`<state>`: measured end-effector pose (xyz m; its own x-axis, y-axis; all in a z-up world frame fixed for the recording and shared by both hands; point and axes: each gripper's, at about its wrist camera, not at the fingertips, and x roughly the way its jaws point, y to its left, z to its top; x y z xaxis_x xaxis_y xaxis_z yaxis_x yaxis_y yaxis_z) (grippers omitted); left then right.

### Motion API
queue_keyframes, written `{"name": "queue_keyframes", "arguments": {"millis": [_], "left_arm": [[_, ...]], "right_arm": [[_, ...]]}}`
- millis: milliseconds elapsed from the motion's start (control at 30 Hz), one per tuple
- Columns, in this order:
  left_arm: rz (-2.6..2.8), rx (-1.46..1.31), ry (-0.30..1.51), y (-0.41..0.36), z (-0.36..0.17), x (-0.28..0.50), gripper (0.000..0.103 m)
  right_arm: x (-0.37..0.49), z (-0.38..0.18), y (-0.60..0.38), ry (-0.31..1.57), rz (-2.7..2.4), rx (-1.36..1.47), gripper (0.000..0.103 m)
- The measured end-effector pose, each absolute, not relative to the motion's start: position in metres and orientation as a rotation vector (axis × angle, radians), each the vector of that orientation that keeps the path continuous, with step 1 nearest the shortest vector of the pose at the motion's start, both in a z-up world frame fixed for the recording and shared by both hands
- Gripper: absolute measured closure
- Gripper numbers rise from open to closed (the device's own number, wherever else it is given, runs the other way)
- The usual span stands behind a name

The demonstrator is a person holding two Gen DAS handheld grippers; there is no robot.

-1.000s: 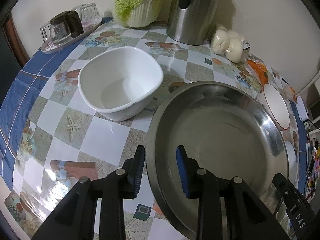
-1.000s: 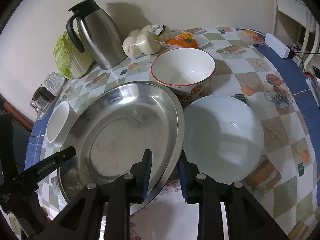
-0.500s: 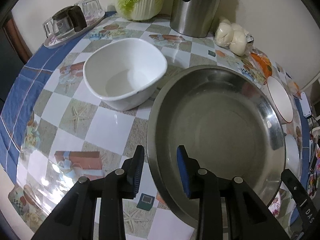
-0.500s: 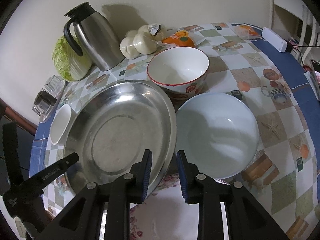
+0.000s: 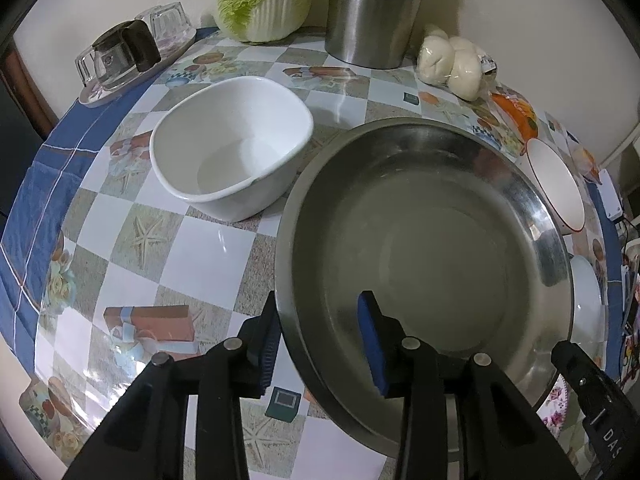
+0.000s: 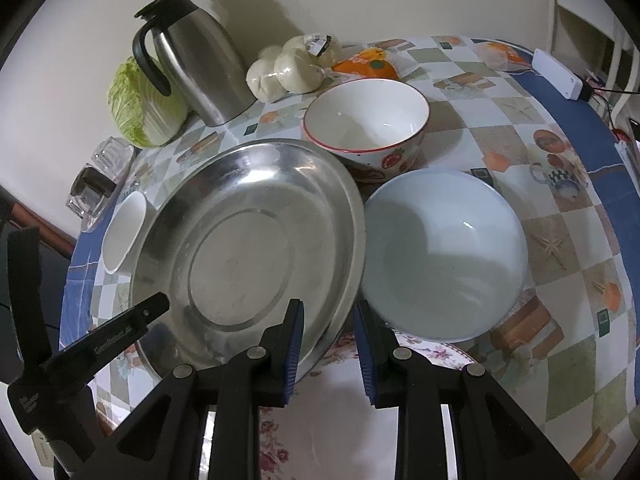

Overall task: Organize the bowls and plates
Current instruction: 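Open both tools and release the steel basin rim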

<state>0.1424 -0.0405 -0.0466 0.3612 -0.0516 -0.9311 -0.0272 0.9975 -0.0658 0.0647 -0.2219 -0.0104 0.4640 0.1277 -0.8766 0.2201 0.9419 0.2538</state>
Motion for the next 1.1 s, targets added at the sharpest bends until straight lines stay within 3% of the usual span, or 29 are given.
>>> {"name": "queue_keyframes", "arguments": {"millis": [300,533,567,700,833,967,1100], "left_arm": [[-0.007,-0.105,1.19,-0.033,-0.037,0.14,0.061],[-0.014,-0.103,1.134,-0.032,-0.019,0.134,0.041],[-0.015,-0.104,1.127,-0.032,-0.017,0.133,0.037],[-0.02,-0.122,1.108,-0.029,-0.01,0.13,0.035],[-0.014,-0.14,1.094,-0.025,-0.006,0.128,0.027],[-0.017,-0.161,1.092,-0.022,-0.003,0.126,0.027],[-0.014,-0.177,1.089,-0.019,0.0,0.121,0.027]], "right_arm": [[0.058,0.006,-0.225,1.063,-0.093,0.339,0.073],[0.054,0.018,-0.222,1.018,-0.121,0.293,0.04],[0.054,0.019,-0.223,1.015,-0.12,0.297,0.039],[0.055,0.014,-0.225,1.026,-0.103,0.318,0.035],[0.056,0.013,-0.224,1.04,-0.1,0.322,0.022],[0.055,0.014,-0.223,1.044,-0.092,0.323,0.012],[0.053,0.013,-0.22,1.061,-0.079,0.316,0.009]]}}
